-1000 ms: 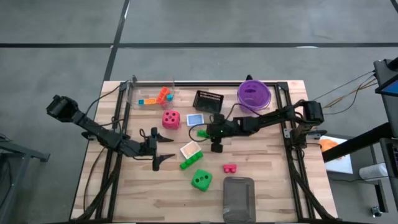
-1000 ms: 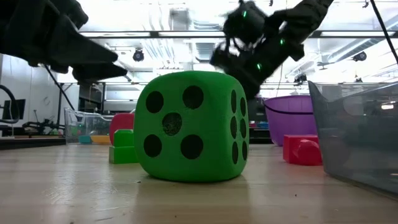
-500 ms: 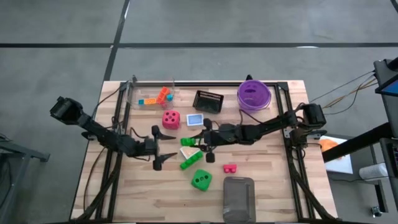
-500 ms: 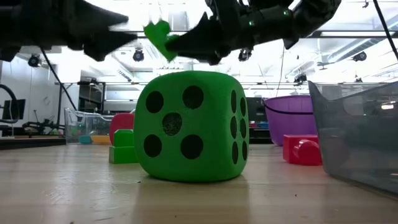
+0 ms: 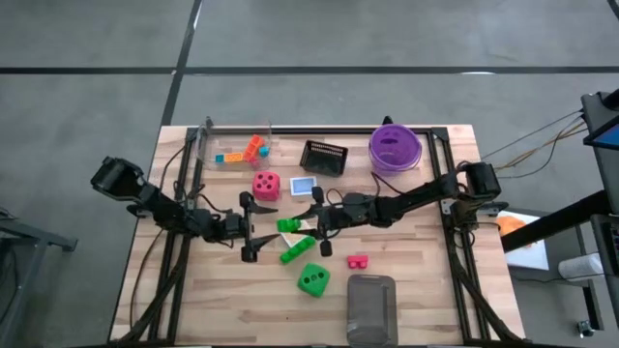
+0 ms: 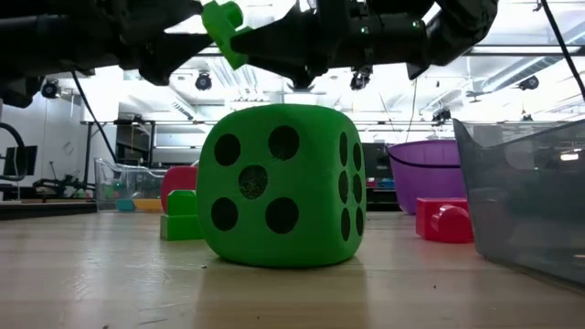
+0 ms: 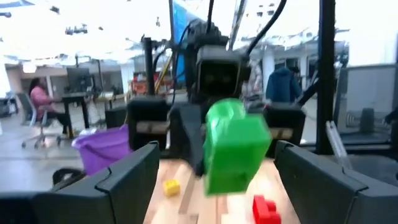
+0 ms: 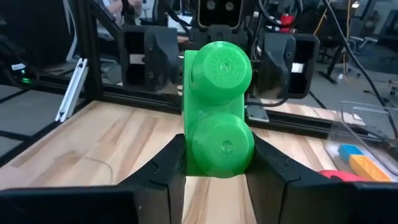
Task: Pick & Place Toys
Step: Put the top green game piece into the transparent bin
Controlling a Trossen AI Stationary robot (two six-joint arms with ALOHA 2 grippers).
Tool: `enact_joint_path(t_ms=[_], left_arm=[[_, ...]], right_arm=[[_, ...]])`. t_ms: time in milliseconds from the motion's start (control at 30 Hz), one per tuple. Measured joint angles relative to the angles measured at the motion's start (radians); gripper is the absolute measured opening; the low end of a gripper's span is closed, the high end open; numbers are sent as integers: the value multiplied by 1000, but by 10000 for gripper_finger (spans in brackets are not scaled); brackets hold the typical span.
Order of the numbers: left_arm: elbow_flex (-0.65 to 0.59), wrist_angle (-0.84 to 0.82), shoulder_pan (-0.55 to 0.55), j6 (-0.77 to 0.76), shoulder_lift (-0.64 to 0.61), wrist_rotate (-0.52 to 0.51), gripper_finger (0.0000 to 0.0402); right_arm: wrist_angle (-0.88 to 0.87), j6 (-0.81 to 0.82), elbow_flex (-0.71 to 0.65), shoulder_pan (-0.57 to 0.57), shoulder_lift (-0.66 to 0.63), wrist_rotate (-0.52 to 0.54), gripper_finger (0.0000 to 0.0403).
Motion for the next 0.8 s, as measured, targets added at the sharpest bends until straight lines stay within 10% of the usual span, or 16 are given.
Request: enact_joint_path(t_ms=[533, 800], left_arm=[[130, 21, 6, 54, 111, 11, 311], [130, 11, 4, 77, 111, 9, 177]], right_arm=[[122, 0, 0, 1, 41, -31, 120], [123, 4, 0, 1, 41, -41, 120]])
